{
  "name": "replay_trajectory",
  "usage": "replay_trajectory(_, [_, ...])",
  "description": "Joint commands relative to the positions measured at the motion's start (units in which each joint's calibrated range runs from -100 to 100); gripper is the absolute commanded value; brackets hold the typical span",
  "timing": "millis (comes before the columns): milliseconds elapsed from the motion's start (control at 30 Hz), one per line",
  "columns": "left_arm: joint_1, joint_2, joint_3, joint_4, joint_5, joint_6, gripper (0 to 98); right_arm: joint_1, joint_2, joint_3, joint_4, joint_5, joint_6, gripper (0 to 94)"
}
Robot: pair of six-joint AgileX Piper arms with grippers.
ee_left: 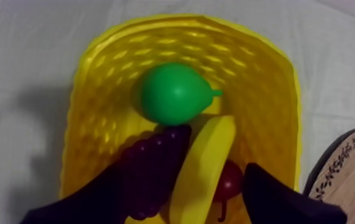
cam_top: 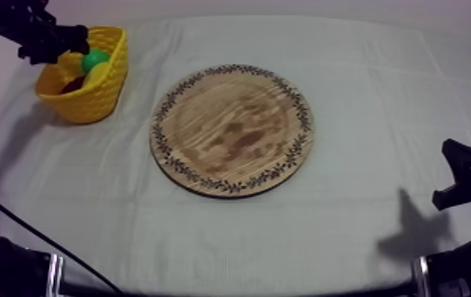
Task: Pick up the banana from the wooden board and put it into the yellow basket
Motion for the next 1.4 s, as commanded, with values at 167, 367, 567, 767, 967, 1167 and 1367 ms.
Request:
replay_trajectory(167, [0.47,-4.93,4.36,0.04,-1.18,-0.23,44.0,0.02,0.0,-0.05,-0.01,-0.02,0.0,0.3])
replay_trajectory(367, [1.07,-12.62,12.95,0.03,-4.4,0.06,20.7,0.02,0.0,-0.05,-0.01,-0.02,0.0,0.3])
replay_trajectory(567, [1.26,-23.86,26.6,-0.11,-10.84,0.82,3.7,0.02,0.0,-0.05,-0.01,-0.02,0.0,0.3])
replay_trajectory(767, [0.91,-37.46,43.21,-0.25,-20.8,0.46,0.5,0.02,0.0,-0.05,-0.01,-0.02,0.0,0.3])
replay_trajectory(967, [-1.08,-50.75,56.21,-0.46,-26.14,-0.15,0.1,0.02,0.0,-0.05,-0.01,-0.02,0.0,0.3])
replay_trajectory(1167, [-2.84,-63.78,64.35,-1.14,-27.12,-0.59,0.0,0.02,0.0,-0.05,-0.01,-0.02,0.0,0.3])
replay_trajectory(1367, [-3.87,-77.72,73.2,-1.29,-27.16,0.1,0.0,0.02,0.0,-0.05,-0.01,-0.02,0.0,0.3])
